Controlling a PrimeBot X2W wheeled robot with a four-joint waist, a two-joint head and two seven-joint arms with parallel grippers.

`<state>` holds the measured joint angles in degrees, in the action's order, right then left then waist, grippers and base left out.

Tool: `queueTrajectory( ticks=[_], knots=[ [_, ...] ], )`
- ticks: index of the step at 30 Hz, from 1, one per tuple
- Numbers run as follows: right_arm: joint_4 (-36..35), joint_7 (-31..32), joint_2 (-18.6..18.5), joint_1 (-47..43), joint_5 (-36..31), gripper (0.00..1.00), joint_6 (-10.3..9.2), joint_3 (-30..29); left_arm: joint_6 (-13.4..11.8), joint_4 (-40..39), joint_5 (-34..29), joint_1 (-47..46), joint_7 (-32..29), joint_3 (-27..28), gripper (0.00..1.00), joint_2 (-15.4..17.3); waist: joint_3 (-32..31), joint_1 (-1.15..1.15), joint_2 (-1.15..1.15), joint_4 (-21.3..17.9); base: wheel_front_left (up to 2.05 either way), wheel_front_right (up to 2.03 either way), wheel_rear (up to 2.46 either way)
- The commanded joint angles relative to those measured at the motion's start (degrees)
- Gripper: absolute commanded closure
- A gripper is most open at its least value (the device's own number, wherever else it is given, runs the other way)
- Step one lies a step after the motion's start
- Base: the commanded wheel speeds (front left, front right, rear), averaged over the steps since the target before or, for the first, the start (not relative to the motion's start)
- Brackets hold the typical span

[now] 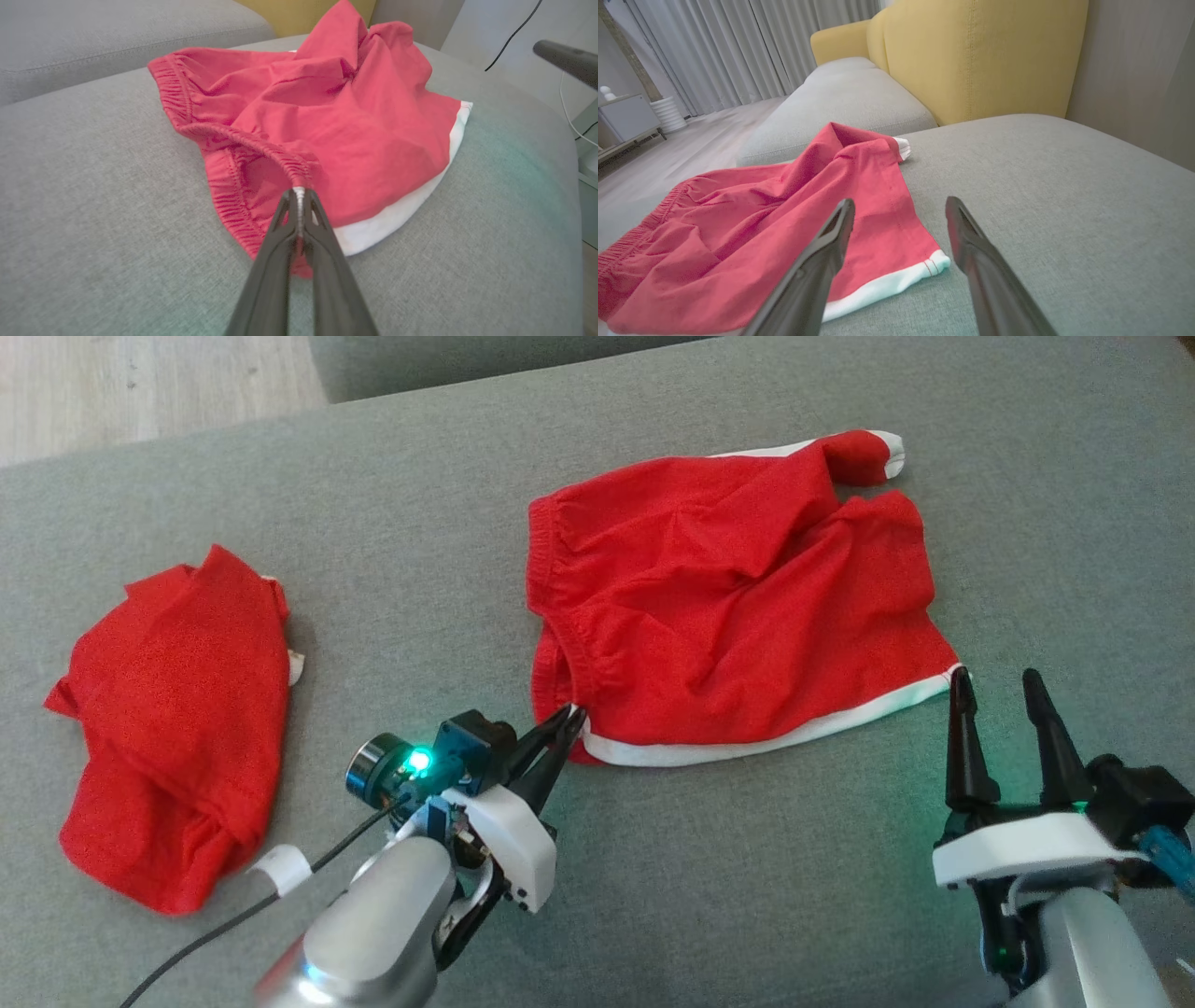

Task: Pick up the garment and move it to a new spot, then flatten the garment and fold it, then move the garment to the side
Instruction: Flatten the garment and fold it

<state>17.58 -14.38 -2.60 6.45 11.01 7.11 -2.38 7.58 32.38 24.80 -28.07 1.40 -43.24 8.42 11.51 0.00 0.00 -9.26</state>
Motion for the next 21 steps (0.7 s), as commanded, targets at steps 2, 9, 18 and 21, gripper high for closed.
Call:
queueTrajectory(
  ticks=[2,9,18,21],
  knots=[
    [-0.3,-0.6,-0.3,1.5,-0.6,0.0,0.37,0.6,-0.1,-1.9,0.6,-2.2,1.4,1.3,1.0,0.9,-0.3,0.0,0.0,0.3,0.0,0.0,0.0],
    [10.5,-0.6,-0.3,3.8,-3.2,0.0,0.37,-2.2,-0.9,-3.8,0.4,-1.3,4.4,1.2,1.0,0.8,-0.9,0.0,0.0,1.6,0.0,0.0,0.0],
    [22.3,1.1,-0.3,11.9,-9.8,0.0,0.37,-9.2,-2.1,-5.4,0.3,-0.7,6.1,0.9,1.0,0.5,-1.1,0.0,0.0,2.7,0.0,0.0,0.0],
    [25.0,2.0,-0.3,14.0,-12.6,0.0,0.37,-11.0,-2.3,-5.8,0.3,-0.7,6.2,0.7,1.0,0.5,-1.1,0.0,0.0,3.0,0.0,0.0,0.0]
  ],
)
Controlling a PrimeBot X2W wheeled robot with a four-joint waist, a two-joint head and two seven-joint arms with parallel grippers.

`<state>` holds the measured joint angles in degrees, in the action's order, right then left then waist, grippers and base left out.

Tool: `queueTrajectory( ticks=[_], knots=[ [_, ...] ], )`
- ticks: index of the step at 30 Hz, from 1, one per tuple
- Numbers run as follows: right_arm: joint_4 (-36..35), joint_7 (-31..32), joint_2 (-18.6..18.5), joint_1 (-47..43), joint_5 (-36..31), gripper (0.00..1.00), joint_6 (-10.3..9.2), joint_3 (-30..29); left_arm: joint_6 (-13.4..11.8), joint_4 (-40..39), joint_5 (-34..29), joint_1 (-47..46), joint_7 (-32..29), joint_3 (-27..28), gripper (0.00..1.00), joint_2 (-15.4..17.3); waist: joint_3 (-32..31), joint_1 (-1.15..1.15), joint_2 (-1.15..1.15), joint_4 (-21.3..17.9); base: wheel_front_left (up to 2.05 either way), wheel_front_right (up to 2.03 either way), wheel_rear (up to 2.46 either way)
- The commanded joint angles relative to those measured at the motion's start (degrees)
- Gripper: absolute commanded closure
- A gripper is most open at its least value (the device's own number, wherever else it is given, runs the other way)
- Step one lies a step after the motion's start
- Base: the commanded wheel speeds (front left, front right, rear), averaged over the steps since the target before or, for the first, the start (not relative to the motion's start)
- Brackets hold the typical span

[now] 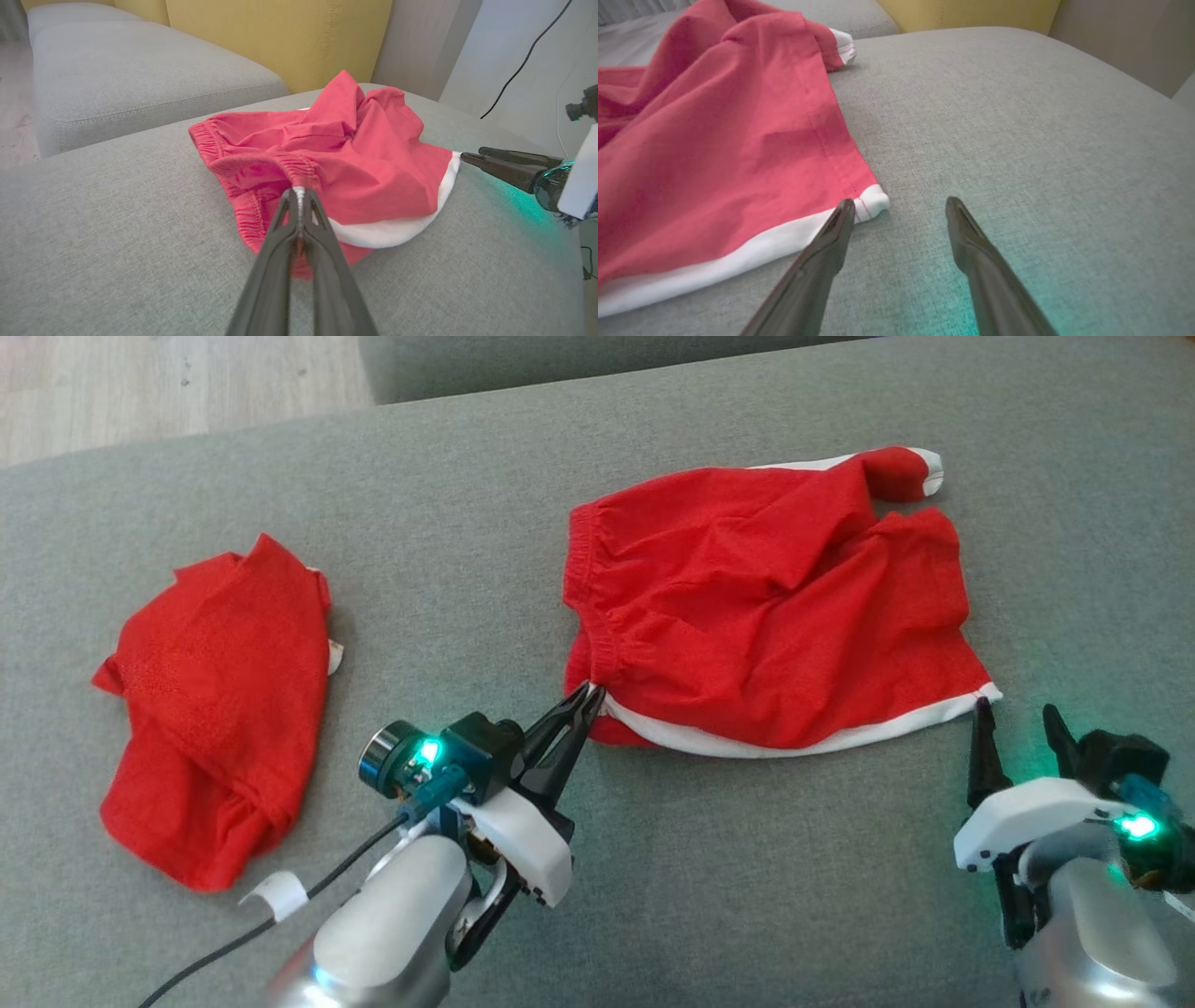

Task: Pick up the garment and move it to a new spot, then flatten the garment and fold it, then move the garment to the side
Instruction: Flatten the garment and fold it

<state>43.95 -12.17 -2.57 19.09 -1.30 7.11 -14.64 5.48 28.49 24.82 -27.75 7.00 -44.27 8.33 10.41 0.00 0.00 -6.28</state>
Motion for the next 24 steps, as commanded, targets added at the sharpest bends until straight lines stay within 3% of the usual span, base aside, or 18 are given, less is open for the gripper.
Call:
queueTrajectory(
  ticks=[1,15,16,17,19,24],
  knots=[
    [-0.6,0.0,-0.3,2.0,-1.3,0.0,0.37,0.8,-0.2,-2.0,0.3,-1.0,0.7,1.6,1.0,0.5,0.0,0.0,0.0,0.1,0.0,0.0,0.0],
    [6.5,1.2,-0.3,6.9,-9.9,0.01,0.37,-0.4,-0.5,-2.8,0.6,-1.5,0.5,0.7,1.0,0.9,0.6,0.0,0.0,0.7,0.0,0.0,0.0],
    [6.9,1.1,-0.3,7.1,-9.9,0.24,0.37,-0.3,-0.5,-2.8,0.6,-1.5,0.5,0.7,1.0,0.9,0.5,0.0,0.0,0.7,0.0,0.0,0.0],
    [7.2,1.0,-0.3,7.2,-10.0,0.62,0.37,-0.3,-0.5,-2.8,0.7,-1.6,0.4,0.6,1.0,1.0,0.5,0.0,0.0,0.7,0.0,0.0,0.0],
    [7.9,0.9,-0.3,7.5,-9.8,1.0,0.37,-0.1,-0.5,-2.9,0.8,-1.7,0.3,0.7,1.0,1.2,0.6,0.0,0.0,0.7,0.0,0.0,0.0],
    [9.7,0.6,-0.3,8.3,-8.7,1.0,0.37,0.2,-0.9,-2.8,1.3,-1.8,0.6,1.1,1.0,1.6,0.2,0.0,0.0,0.4,0.0,0.0,0.0]
  ],
)
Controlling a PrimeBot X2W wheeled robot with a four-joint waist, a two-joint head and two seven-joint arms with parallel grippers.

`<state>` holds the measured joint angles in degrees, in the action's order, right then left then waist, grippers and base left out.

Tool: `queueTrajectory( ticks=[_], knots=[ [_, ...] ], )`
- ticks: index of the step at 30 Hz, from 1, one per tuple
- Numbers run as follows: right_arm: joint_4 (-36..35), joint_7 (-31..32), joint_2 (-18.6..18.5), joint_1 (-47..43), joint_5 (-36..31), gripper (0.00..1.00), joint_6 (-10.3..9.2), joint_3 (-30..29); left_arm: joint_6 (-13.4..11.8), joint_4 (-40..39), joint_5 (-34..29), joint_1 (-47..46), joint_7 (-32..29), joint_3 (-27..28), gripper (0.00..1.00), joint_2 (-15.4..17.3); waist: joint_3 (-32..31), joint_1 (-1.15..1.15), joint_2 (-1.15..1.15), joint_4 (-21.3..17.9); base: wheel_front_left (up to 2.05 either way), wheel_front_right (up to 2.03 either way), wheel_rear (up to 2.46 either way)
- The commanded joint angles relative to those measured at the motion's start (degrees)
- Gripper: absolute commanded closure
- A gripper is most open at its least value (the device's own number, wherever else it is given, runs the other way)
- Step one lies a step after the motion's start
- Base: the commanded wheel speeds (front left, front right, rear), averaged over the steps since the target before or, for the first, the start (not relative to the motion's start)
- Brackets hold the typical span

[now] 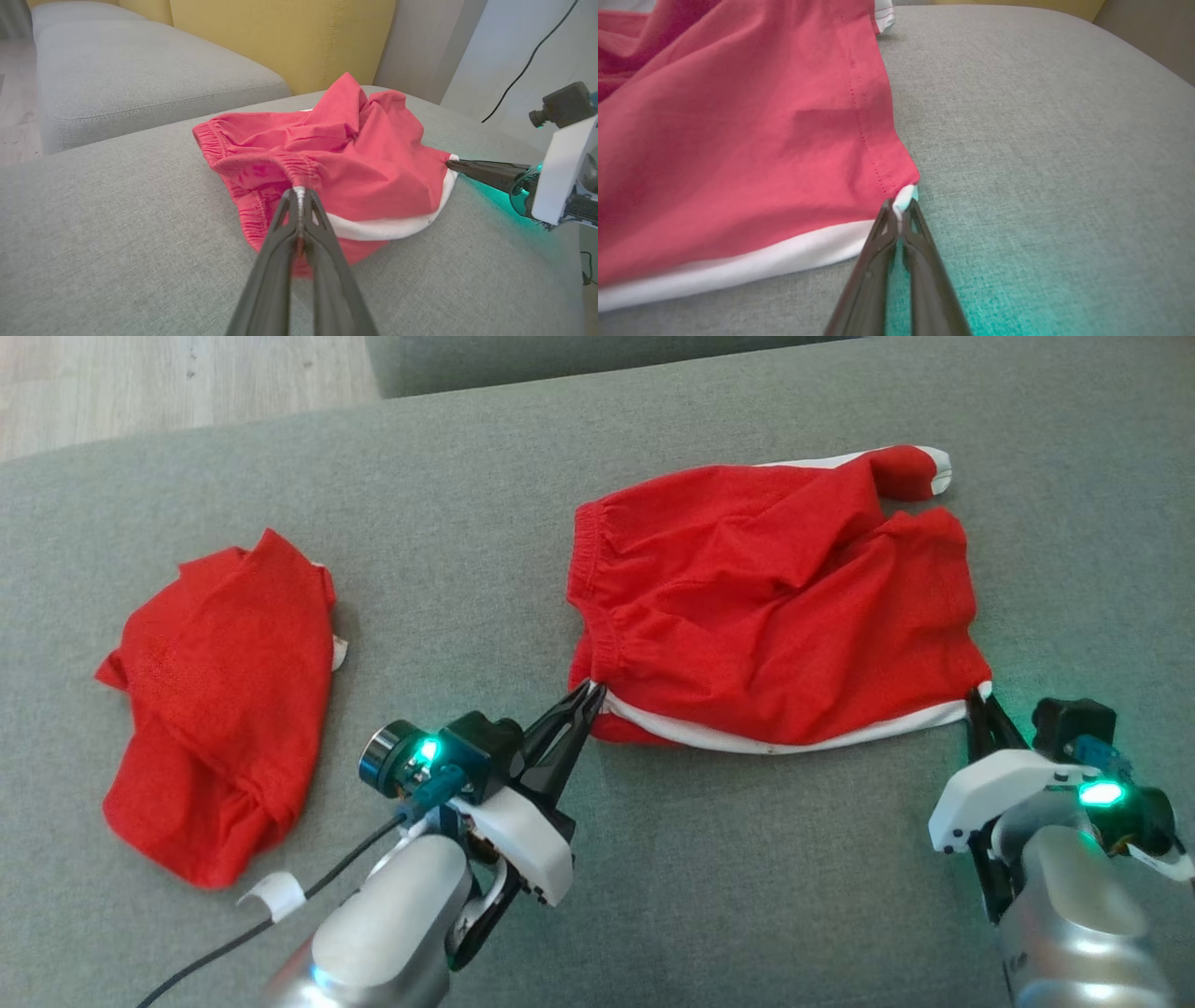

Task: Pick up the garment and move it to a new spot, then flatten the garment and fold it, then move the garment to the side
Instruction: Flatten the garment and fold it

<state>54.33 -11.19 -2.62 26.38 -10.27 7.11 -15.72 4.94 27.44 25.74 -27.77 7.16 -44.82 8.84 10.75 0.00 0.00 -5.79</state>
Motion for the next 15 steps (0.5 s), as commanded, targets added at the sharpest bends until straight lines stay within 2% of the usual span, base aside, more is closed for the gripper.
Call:
queueTrajectory(
  ticks=[1,8,15],
  knots=[
    [-0.6,-0.7,-0.3,1.1,0.8,1.0,0.37,1.4,-0.5,-1.7,0.5,-1.7,0.6,1.8,1.0,1.2,-0.4,0.0,0.0,-0.1,0.0,0.0,0.0],
    [-2.3,-3.1,-0.3,2.4,7.1,1.0,0.37,3.5,-1.2,-2.0,1.1,-1.9,1.3,2.6,1.0,1.9,-2.7,0.0,0.0,-0.6,0.0,0.0,0.0],
    [-11.1,-3.7,-0.3,2.9,15.0,1.0,0.37,9.2,-1.9,-3.7,2.0,-4.5,1.3,4.6,1.0,3.0,-5.1,0.0,0.0,-1.0,0.0,0.0,0.0]
  ],
)
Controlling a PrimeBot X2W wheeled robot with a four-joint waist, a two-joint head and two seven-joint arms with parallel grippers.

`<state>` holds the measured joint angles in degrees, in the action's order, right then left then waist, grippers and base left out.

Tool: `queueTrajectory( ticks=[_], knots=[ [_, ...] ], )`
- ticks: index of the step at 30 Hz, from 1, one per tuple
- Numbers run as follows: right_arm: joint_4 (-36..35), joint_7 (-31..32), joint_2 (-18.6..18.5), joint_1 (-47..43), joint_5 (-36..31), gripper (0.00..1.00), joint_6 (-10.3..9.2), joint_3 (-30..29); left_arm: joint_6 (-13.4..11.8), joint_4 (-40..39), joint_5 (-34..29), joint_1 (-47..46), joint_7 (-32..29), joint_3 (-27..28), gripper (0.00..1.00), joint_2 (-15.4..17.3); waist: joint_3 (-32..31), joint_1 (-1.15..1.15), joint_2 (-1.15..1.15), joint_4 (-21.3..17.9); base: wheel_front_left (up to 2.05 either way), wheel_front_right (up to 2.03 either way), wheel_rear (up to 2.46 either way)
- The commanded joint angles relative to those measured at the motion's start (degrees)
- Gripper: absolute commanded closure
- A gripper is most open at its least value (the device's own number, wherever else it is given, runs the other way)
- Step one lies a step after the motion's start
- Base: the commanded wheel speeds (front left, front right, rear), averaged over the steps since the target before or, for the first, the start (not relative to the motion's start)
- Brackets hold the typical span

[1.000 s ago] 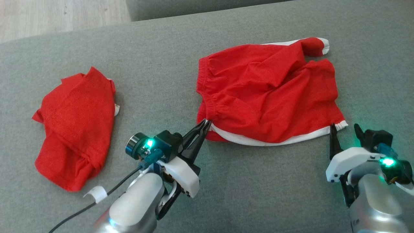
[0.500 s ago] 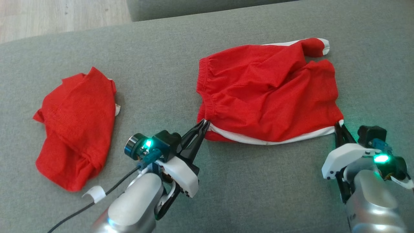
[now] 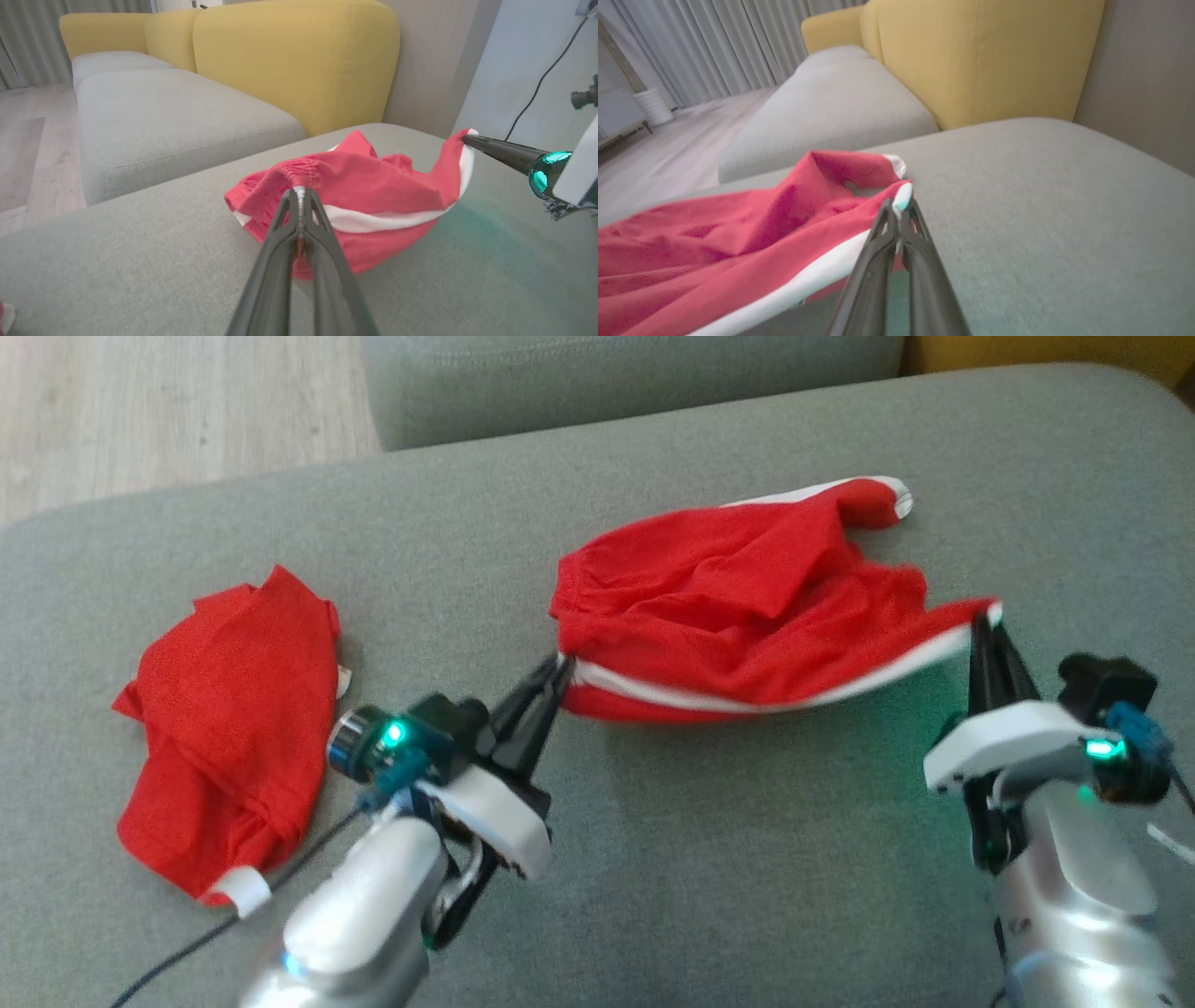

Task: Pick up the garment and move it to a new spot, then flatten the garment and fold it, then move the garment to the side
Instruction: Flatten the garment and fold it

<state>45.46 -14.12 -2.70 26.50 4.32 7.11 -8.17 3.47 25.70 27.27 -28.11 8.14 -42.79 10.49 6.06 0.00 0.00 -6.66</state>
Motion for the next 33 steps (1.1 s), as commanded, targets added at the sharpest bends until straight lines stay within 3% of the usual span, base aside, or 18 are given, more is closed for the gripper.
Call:
queueTrajectory(
  ticks=[1,11,19,33],
  knots=[
    [-2.2,-0.8,-0.2,2.8,0.4,1.0,0.37,1.7,-0.4,-2.0,0.5,-4.1,0.3,2.6,1.0,1.3,-0.4,0.0,0.0,-0.1,0.0,0.0,0.0],
    [-18.9,0.7,-0.2,6.8,2.5,1.0,0.37,7.4,-1.1,-3.7,1.2,-17.1,-4.1,7.0,1.0,3.1,-5.4,0.0,0.0,-1.4,0.0,0.0,0.0],
    [-29.1,5.3,-1.8,10.0,0.7,1.0,0.37,8.0,-2.3,-4.3,0.9,-26.1,-6.7,9.3,1.0,3.7,-7.6,0.0,0.0,-1.1,0.0,0.0,0.0],
    [-40.7,12.2,-2.3,0.6,1.0,1.0,0.37,4.9,-4.0,-13.6,6.9,-18.4,-13.0,10.1,1.0,4.8,-5.8,0.0,0.0,1.0,0.0,0.0,0.0]
  ],
)
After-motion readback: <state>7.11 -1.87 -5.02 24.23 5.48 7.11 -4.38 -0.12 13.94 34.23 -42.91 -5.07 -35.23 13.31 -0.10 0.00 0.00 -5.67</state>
